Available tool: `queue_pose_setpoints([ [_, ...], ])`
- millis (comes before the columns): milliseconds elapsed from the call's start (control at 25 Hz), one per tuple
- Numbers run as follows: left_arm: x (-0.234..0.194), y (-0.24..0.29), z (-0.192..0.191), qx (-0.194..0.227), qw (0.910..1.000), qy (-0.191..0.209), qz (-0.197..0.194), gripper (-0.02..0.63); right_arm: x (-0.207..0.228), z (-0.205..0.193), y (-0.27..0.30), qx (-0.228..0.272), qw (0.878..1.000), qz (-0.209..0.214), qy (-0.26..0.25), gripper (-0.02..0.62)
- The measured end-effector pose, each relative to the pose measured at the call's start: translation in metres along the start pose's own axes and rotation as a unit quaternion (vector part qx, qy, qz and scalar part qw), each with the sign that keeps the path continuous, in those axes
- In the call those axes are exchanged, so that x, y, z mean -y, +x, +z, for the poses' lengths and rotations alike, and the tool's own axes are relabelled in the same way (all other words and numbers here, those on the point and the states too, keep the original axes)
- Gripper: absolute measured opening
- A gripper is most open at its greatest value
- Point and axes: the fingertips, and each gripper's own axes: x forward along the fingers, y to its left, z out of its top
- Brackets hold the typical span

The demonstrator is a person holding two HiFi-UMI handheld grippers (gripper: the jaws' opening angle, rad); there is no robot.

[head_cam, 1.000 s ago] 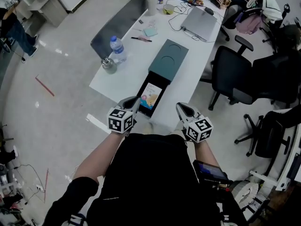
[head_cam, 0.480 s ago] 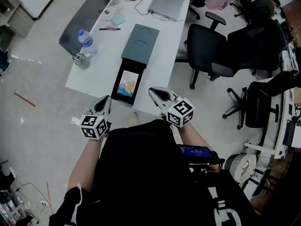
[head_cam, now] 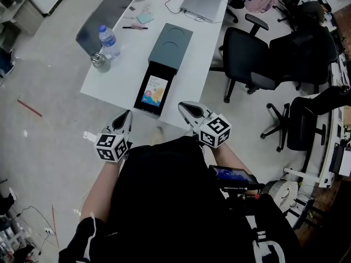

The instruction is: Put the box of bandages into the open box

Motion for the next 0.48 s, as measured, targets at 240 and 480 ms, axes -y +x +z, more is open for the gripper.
queue_pose_setpoints([
  [240,0.002,-0.002,-0.004,-0.006,0.9999,0.013,0.001,0.008,-0.002,-0.002,0.003,0.007,1.000,0.007,-0.002,0.026],
  [480,0.019,0.002,-0.013,-0.015,0.9996,0.014,-0.021,0.008,-0.002,-0.007,-0.010,0.008,1.000,-0.009,0.004,0.026],
])
